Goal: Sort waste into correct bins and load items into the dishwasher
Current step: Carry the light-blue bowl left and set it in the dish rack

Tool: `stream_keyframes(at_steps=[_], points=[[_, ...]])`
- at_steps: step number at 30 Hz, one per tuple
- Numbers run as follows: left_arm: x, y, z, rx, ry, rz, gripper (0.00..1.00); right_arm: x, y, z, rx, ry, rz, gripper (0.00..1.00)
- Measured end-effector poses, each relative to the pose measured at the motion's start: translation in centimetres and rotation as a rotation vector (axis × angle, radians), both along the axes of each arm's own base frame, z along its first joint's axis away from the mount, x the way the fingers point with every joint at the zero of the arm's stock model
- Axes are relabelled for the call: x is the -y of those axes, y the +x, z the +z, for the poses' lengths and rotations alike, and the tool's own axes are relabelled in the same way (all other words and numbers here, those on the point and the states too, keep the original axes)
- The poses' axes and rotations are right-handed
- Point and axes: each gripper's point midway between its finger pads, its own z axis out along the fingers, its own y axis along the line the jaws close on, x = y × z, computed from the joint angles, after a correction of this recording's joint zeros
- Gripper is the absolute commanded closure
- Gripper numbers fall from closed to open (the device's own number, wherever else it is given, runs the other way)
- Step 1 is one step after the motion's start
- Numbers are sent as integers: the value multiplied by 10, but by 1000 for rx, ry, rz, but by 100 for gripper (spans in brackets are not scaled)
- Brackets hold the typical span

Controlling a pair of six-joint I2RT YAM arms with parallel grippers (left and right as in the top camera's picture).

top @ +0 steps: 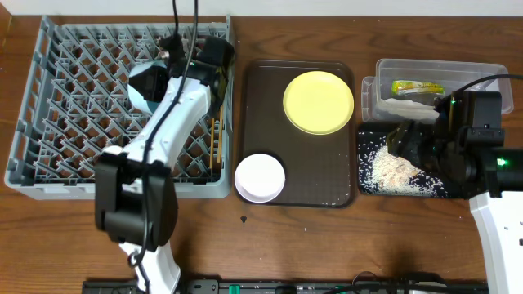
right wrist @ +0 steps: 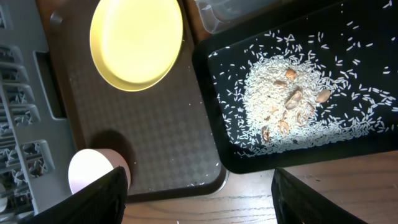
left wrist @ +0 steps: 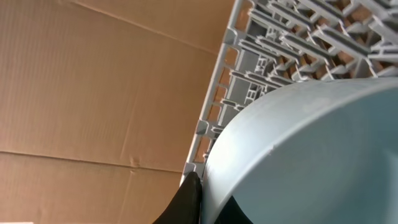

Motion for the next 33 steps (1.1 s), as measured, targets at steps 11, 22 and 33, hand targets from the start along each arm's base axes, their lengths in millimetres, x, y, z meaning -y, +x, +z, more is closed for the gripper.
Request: stream_keyframes(at_steps=[11, 22, 33], points=[[16, 7, -25, -70, 51, -32, 92, 0, 0, 0, 3, -8, 13, 27], [37, -3, -34, -144, 28, -83, 64, 0, 0, 0, 4, -9, 16, 28], [63, -9, -60, -192, -110, -123, 51, 0, 0, 0, 3, -10, 17, 28]])
